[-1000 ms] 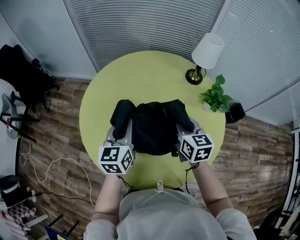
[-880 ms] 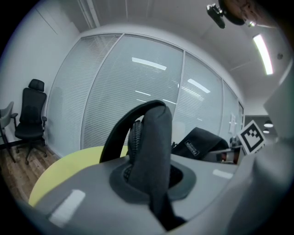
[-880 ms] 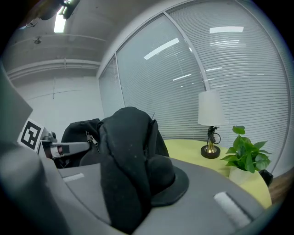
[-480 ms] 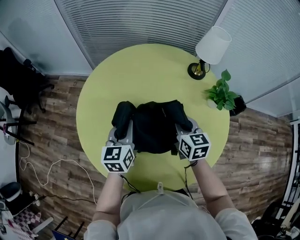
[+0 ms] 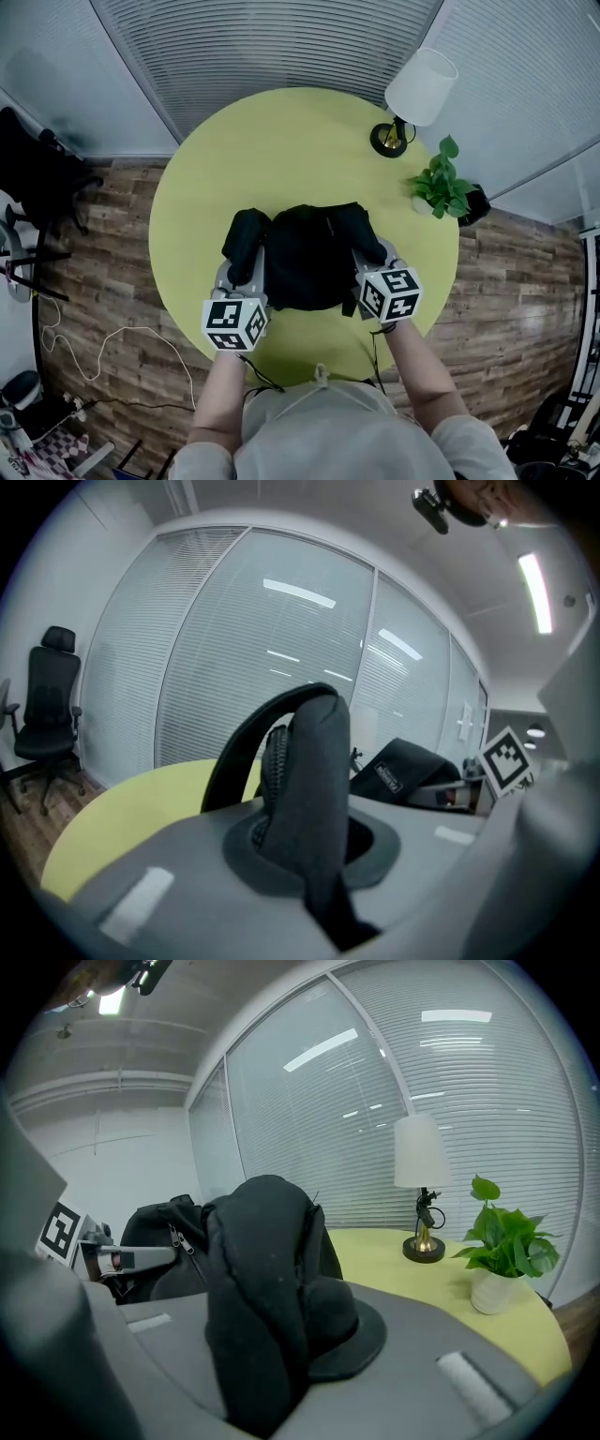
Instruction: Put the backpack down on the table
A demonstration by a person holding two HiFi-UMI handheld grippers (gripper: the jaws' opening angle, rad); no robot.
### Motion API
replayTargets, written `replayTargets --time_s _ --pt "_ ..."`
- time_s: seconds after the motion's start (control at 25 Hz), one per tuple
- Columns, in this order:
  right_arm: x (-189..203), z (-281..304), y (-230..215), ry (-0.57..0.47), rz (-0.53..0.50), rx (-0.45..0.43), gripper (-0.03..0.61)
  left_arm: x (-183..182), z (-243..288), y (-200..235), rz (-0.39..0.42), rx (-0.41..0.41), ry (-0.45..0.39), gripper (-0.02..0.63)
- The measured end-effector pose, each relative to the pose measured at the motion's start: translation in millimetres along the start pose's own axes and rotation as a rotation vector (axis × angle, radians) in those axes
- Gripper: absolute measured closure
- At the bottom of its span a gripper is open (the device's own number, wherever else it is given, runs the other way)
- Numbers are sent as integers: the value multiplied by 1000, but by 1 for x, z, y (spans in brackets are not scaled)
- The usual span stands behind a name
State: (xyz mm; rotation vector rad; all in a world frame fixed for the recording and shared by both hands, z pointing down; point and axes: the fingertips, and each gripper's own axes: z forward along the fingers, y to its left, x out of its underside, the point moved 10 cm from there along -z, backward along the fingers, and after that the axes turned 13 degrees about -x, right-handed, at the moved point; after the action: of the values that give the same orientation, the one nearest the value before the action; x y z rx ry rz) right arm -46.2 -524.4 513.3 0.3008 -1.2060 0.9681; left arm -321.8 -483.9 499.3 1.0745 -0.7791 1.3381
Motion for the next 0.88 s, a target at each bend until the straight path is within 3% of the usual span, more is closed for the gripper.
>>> replayTargets --time_s 0.52,0.6,0.72,0.88 --pt "20 3 -7 71 22 58 518 23 3 4 -3 -39 39 558" --pt "20 3 -4 87 -5 56 439 25 0 4 -16 -42 38 519" --pt "21 1 1 86 -62 55 250 30 -3 2 -27 -50 23 398" --pt "21 -11 10 62 -94 98 180 38 -15 1 -55 -90 24 254"
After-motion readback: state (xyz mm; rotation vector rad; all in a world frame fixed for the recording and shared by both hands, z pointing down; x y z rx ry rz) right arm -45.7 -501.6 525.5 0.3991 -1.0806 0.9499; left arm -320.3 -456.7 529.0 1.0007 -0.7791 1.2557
